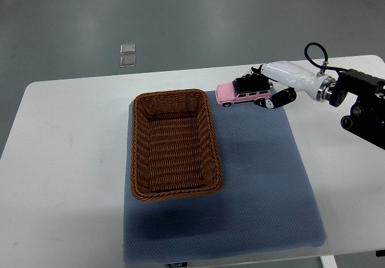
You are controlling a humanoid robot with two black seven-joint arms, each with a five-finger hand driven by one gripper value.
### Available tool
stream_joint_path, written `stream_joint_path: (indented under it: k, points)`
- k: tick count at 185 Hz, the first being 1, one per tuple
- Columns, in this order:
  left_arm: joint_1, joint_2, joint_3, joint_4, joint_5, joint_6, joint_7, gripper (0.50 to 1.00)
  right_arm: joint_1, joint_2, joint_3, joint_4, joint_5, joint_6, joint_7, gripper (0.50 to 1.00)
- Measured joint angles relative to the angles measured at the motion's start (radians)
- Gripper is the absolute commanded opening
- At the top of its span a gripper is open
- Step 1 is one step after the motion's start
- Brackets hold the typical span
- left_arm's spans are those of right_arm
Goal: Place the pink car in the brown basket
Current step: 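Carry the SUV over the wicker basket and lower it inside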
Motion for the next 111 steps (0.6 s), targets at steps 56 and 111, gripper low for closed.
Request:
stream_joint_path:
  k: [56, 111]
  points:
    - [0.0, 0.0, 0.001, 0.0, 0.0, 0.0, 0.0, 1.0, 0.067, 0.146, -0.035, -0.002, 0.021, 0.022, 0.003, 0.5]
    - [0.0, 0.0, 0.001, -0.001, 0.0, 0.0, 0.0, 1.0, 0.082, 0.261, -0.164, -0.024, 0.02, 0.02, 0.001, 0.5]
